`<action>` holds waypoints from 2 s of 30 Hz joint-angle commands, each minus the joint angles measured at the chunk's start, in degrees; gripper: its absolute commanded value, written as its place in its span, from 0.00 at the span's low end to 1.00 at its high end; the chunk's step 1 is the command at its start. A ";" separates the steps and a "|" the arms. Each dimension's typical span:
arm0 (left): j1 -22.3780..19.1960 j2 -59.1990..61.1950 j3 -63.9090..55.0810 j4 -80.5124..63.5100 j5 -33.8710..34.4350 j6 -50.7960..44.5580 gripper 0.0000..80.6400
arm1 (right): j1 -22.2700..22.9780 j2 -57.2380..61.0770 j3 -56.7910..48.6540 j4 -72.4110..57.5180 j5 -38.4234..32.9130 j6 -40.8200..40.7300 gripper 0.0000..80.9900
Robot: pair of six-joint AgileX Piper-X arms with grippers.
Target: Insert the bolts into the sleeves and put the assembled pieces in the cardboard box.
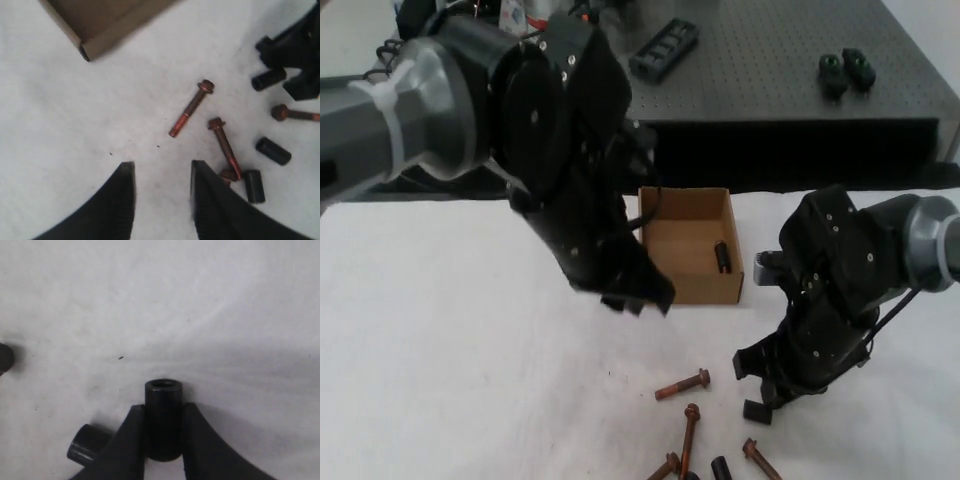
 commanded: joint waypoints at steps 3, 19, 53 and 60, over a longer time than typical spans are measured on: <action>-2.23 2.12 2.14 2.71 5.46 11.77 0.34 | -1.30 -7.40 -0.36 4.25 -0.38 -2.31 0.03; -12.01 12.87 3.57 2.57 1.59 11.44 0.34 | -1.57 -50.89 15.14 14.33 -0.38 0.12 0.03; -12.13 19.46 3.46 -2.42 0.37 7.30 0.01 | -1.57 -62.31 16.80 21.54 -0.38 2.48 0.03; -11.91 13.86 3.46 -4.52 0.32 0.60 0.01 | -1.57 -63.50 17.34 21.51 -4.30 1.98 0.03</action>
